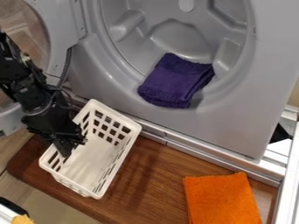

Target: Moves the basket to the left side of the washing machine

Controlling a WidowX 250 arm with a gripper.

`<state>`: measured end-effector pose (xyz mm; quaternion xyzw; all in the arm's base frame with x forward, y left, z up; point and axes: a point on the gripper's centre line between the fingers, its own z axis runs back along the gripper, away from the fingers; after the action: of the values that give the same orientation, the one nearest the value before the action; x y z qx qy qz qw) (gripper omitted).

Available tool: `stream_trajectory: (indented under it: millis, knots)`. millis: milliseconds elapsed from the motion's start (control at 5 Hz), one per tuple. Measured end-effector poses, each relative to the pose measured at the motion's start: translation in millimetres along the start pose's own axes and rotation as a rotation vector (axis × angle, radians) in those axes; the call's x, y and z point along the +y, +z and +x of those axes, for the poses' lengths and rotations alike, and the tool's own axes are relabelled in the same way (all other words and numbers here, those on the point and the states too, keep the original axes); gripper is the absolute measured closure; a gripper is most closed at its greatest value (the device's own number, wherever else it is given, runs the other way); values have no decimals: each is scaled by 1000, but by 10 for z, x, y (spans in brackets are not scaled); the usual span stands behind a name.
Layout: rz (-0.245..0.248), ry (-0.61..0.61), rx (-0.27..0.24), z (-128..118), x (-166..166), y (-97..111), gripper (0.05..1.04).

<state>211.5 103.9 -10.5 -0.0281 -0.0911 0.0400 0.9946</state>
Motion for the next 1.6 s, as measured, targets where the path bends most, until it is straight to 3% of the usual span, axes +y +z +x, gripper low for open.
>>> stream_trajectory:
  millis: [200, 400, 800, 1000, 1600]
  knots:
    - [-10, -30, 3, 34, 27, -176, 971]
    - [2, -28, 2, 44, 27, -232, 786]
    - [-10, -25, 24, 55, -84, -197, 190]
    - [-1, -72, 20, 116, -174, -79, 72]
    - [167, -215, -13, 363, -331, 766, 83]
